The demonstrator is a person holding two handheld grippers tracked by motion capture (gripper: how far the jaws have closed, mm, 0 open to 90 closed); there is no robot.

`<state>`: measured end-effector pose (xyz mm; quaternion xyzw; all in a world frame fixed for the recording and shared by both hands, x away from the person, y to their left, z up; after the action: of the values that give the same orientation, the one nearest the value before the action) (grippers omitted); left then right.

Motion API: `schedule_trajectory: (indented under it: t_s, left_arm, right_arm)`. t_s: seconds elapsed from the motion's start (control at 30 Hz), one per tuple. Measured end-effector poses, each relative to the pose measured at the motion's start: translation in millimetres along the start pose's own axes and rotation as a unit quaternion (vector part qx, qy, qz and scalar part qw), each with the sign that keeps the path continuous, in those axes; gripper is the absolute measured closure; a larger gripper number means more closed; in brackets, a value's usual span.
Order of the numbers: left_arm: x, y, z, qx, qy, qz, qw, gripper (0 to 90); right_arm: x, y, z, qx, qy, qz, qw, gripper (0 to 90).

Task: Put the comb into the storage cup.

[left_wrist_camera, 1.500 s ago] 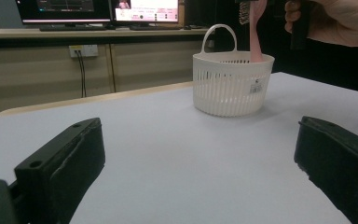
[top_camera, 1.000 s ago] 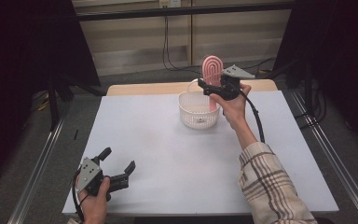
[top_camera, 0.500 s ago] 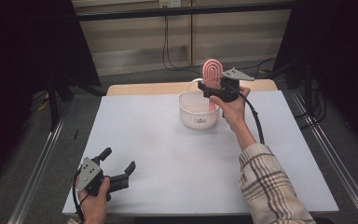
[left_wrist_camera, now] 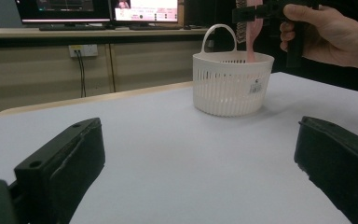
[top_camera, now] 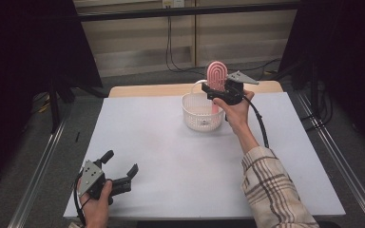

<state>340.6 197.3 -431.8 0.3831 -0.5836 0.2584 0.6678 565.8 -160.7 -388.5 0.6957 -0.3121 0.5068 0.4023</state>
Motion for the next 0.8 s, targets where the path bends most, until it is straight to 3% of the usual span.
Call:
schedule_trajectory:
  t_s: [0.8]
  left_arm:
    - [-0.3,-0.1,0.5,-0.004,-0.002,-0.002,1.0000,1.8]
  right_arm:
    - [-18.2,-3.5,9.9,-0.004,-0.013,-0.018,0.9997,20.8]
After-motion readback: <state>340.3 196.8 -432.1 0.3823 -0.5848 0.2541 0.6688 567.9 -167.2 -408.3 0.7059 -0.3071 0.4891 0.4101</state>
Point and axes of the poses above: each handheld gripper's, and its own axes: y roughly backward along the jaws, x roughly out of its top, z roughly to its right, the point moved 6 cm from there along -y, roughly forward along the jaws, and after that the axes turned 4 degrees about -z, right-handed, at the moved point
